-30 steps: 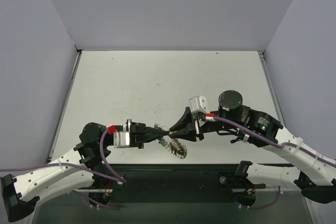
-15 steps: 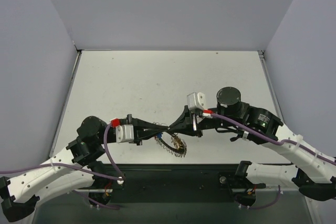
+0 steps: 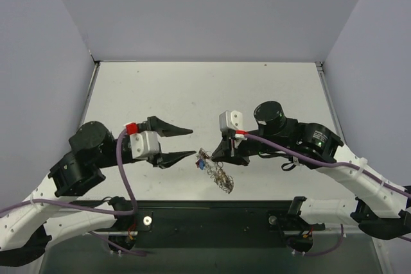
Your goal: Put the keys on the keyring
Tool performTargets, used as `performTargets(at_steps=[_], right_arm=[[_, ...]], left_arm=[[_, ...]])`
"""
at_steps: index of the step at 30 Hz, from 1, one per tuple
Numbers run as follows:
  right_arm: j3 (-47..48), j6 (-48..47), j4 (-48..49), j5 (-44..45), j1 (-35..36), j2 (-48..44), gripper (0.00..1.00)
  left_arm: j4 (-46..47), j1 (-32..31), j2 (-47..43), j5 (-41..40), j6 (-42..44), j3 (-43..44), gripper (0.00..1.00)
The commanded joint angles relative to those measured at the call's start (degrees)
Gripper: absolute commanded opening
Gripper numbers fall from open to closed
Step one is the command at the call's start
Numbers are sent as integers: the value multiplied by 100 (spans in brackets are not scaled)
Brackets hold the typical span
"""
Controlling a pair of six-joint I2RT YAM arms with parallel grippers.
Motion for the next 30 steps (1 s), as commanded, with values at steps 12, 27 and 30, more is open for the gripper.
performTargets(at_steps=[12,27,30], right_arm=[[798,-318,-590,237,19,285,0],[771,-361,-537,202,19,268,0],[754,-362,-511,202,19,268,0]], left_arm=[[-3172,-22,2153,483,91,2018,61],[-2329,-14,2004,782,-102,1596,45],[-2074,-22,1960,800,-198,1429,41]])
